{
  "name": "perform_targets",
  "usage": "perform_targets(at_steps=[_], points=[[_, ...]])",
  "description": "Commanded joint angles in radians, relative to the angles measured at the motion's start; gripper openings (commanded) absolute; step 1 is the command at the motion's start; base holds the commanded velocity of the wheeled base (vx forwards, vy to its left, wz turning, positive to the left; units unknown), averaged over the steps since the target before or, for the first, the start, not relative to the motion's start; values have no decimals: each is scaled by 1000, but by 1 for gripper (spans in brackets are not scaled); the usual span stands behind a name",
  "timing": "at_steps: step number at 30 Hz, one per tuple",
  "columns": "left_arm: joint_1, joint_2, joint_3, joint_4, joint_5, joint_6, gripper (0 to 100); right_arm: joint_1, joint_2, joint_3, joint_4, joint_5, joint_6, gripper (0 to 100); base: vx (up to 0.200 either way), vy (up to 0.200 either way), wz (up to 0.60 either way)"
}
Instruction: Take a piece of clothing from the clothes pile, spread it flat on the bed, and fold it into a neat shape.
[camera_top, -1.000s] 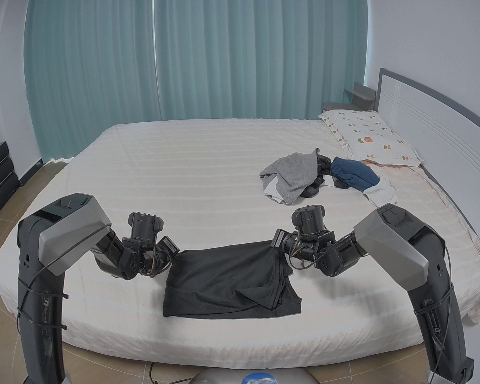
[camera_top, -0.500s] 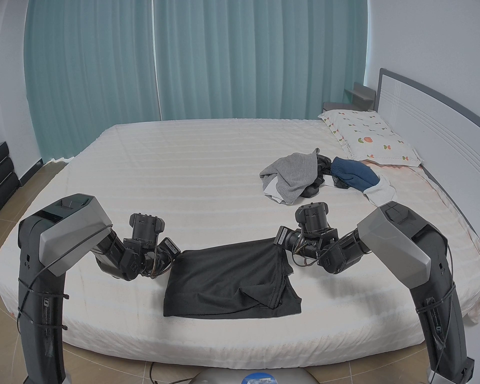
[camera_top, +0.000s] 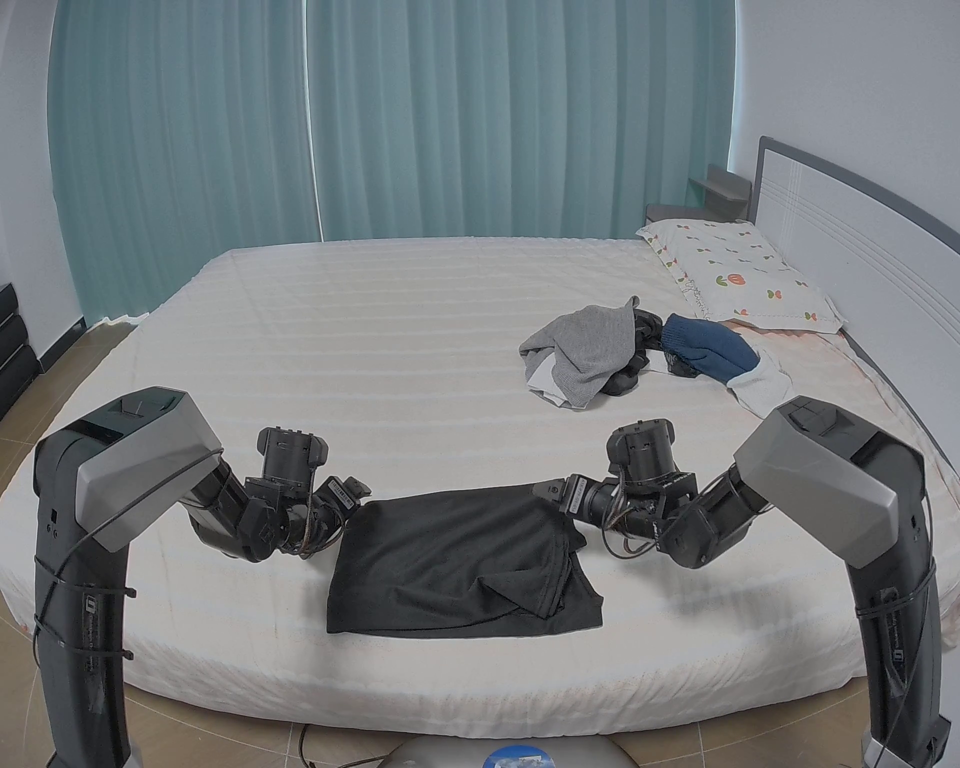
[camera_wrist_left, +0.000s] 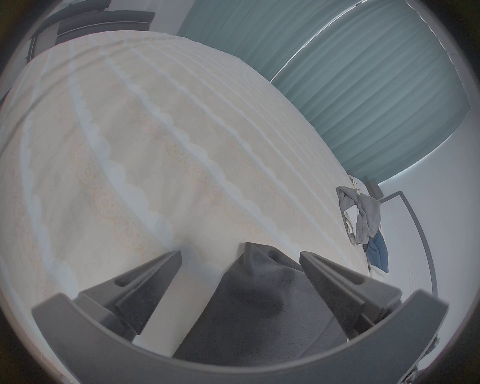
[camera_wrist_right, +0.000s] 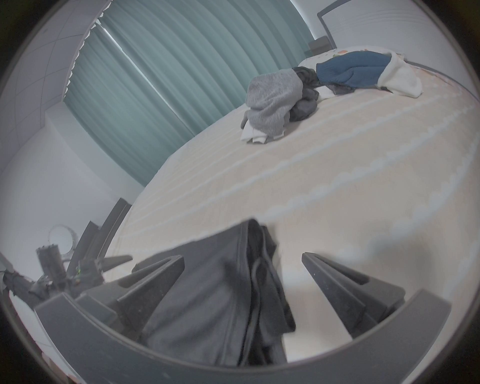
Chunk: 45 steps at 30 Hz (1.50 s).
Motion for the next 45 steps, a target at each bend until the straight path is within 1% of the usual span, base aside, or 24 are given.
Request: perform_targets(at_steps=[1,2,3,6,8,11,24,32,40,45], points=[[22,-51,67,-4,-58,-4,100,36,-290,402,-155,143,-1,100,0,0,0],[38,-78,99,-9,-104,-3,100,64,-318,489,-189,163,-1,100,0,0,0],[47,-92,114,-10,-135,-3,100,85,-321,523,-205,160,-1,100,0,0,0],[76,-116,134,-9,-198,-4,100,131,-301,553,-229,143,-1,100,0,0,0],[85,-118,137,-7,-215,-4,100,145,-273,544,-238,117,-1,100,0,0,0],[88,-120,139,-7,-216,-4,100,153,-224,518,-255,79,-2,100,0,0,0],[88,-118,137,-9,-216,-4,100,185,-167,414,-243,71,-4,100,0,0,0],[88,-116,136,-7,-216,-4,100,185,-103,418,-258,69,-1,100,0,0,0],[87,-116,136,-7,-216,-4,100,182,-94,415,-258,69,-2,100,0,0,0],[88,-116,134,-7,-216,-4,100,174,-123,435,-258,69,-1,100,0,0,0]])
